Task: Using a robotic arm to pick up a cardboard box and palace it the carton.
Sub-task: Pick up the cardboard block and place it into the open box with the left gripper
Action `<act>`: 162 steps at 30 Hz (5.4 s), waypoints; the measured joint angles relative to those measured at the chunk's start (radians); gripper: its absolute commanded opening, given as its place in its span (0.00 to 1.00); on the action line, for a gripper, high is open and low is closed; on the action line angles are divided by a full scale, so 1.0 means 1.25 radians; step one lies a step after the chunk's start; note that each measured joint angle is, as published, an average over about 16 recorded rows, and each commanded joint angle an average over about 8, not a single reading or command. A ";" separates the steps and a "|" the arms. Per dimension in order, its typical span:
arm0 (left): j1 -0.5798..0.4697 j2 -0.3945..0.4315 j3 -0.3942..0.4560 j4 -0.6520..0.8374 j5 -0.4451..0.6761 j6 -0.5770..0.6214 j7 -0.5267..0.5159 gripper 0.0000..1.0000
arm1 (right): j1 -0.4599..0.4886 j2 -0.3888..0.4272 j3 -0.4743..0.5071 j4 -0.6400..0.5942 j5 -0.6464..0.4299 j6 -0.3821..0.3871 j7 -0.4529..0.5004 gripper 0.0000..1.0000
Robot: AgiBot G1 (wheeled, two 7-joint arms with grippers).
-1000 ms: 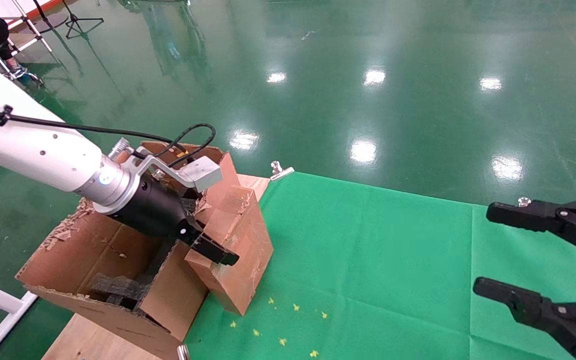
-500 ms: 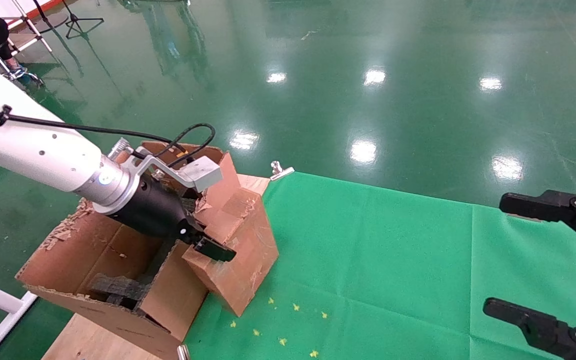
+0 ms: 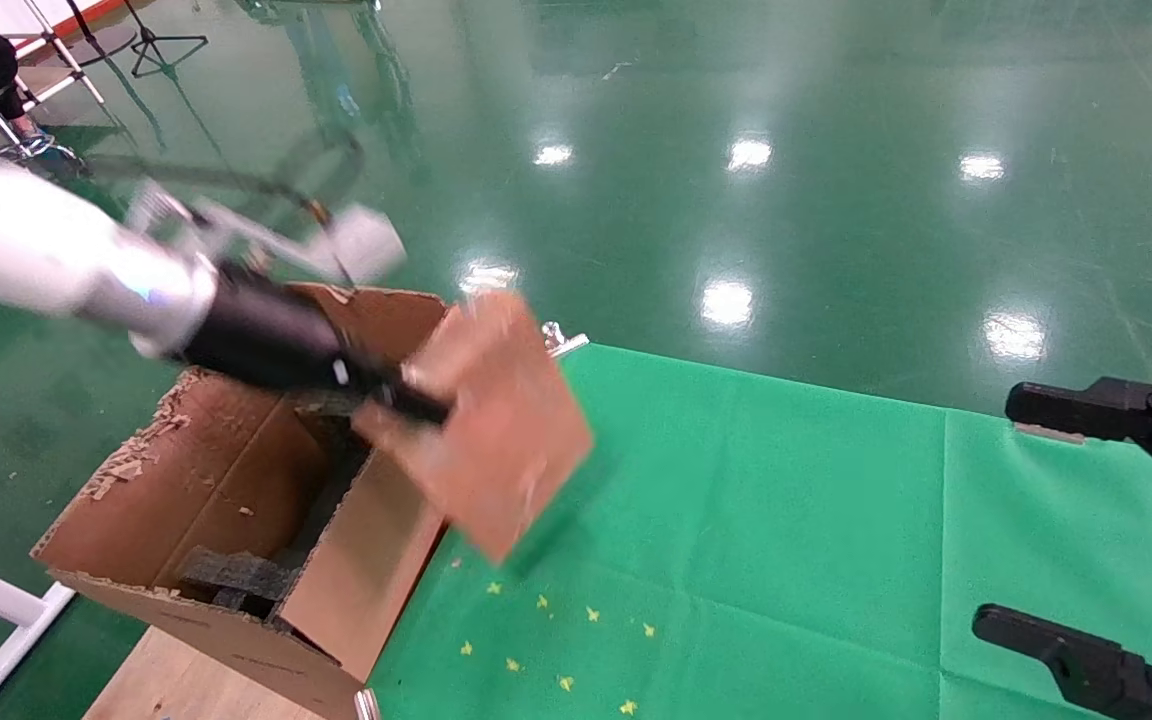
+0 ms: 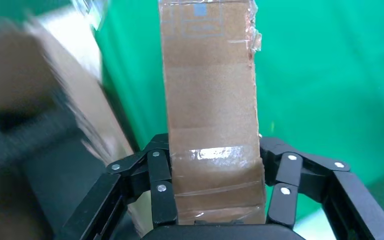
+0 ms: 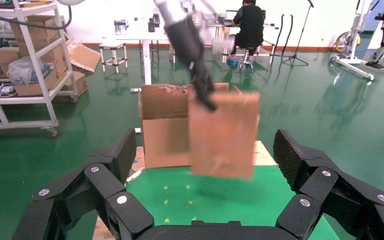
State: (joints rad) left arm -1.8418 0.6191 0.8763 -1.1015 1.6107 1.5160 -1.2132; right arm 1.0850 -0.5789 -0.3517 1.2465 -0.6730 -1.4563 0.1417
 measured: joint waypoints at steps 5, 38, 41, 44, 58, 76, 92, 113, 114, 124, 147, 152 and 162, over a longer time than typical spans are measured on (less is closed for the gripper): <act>-0.069 -0.037 -0.042 0.043 -0.009 -0.020 0.025 0.00 | 0.000 0.000 0.000 0.000 0.000 0.000 0.000 1.00; -0.077 -0.113 0.010 0.421 0.227 -0.160 0.228 0.00 | 0.000 0.000 0.000 0.000 0.000 0.000 0.000 1.00; -0.059 -0.102 0.015 0.456 0.228 -0.180 0.250 0.00 | 0.000 0.000 0.000 0.000 0.000 0.000 0.000 1.00; -0.041 -0.089 0.020 0.492 0.230 -0.200 0.270 0.00 | 0.000 0.000 0.000 0.000 0.000 0.000 0.000 1.00; 0.016 -0.006 0.027 0.669 0.224 -0.283 0.342 0.00 | 0.000 0.000 0.000 0.000 0.000 0.000 0.000 1.00; 0.093 0.091 0.017 0.834 0.204 -0.408 0.396 0.00 | 0.000 0.000 0.000 0.000 0.000 0.000 0.000 1.00; 0.170 0.146 0.005 0.877 0.186 -0.567 0.382 0.00 | 0.000 0.000 0.000 0.000 0.000 0.000 0.000 1.00; 0.223 0.176 0.001 0.896 0.182 -0.597 0.351 0.53 | 0.000 0.000 0.000 0.000 0.000 0.000 0.000 1.00; 0.223 0.177 0.002 0.896 0.182 -0.597 0.350 0.66 | 0.000 0.000 0.000 0.000 0.000 0.000 0.000 1.00; 0.223 0.179 0.002 0.897 0.182 -0.599 0.344 1.00 | 0.000 0.000 0.000 0.000 0.000 0.000 0.000 1.00; 0.175 0.156 -0.011 0.874 0.164 -0.558 0.359 1.00 | 0.000 0.000 0.000 0.000 0.000 0.000 0.000 1.00; 0.141 0.135 -0.027 0.849 0.140 -0.523 0.367 1.00 | 0.000 0.000 0.000 0.000 0.000 0.000 0.000 1.00; 0.046 0.059 -0.095 0.769 0.035 -0.360 0.353 1.00 | 0.000 0.000 0.000 0.000 0.000 0.000 0.000 1.00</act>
State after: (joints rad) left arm -1.7846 0.6927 0.7574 -0.1399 1.6544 1.0665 -0.7716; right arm 1.0850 -0.5786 -0.3523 1.2461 -0.6724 -1.4559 0.1413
